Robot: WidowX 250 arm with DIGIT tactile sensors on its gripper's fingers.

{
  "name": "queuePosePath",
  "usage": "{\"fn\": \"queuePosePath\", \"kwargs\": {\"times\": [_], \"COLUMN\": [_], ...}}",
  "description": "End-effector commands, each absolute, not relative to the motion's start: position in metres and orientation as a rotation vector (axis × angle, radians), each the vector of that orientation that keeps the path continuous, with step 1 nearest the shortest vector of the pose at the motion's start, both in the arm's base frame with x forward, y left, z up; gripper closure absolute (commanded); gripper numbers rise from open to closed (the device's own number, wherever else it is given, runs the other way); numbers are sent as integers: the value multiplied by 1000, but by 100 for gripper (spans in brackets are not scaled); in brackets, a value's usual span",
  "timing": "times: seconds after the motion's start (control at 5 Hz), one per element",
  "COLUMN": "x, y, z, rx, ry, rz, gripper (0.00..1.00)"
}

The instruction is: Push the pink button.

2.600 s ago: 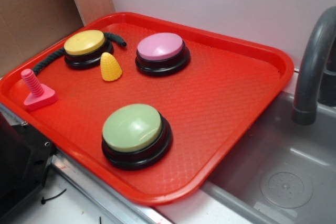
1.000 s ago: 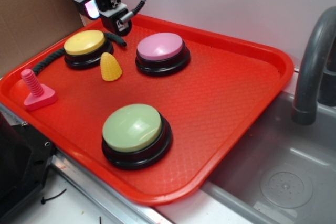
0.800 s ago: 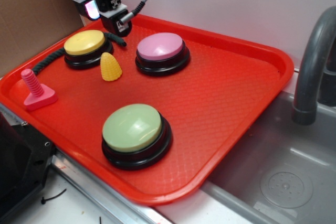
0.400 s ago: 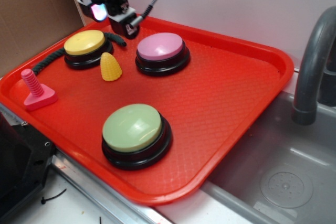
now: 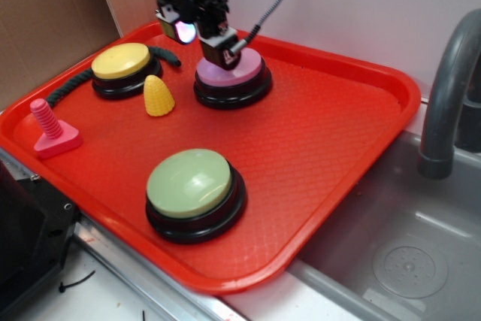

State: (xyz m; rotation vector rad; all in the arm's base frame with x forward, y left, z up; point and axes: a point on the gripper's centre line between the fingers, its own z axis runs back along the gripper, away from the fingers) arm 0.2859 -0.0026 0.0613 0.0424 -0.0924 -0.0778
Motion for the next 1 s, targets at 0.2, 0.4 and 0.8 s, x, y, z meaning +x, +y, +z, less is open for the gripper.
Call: {"fn": "queuePosePath", "kwargs": {"times": [0.2,0.4,0.8], "x": [299,295,284], "y": [-12,-13,-10], "z": [49,54,108], "rx": [43,46,62], "ry": [-61,-50,-109], "rz": [-125,-129,-77], "gripper": [0,0,0]}}
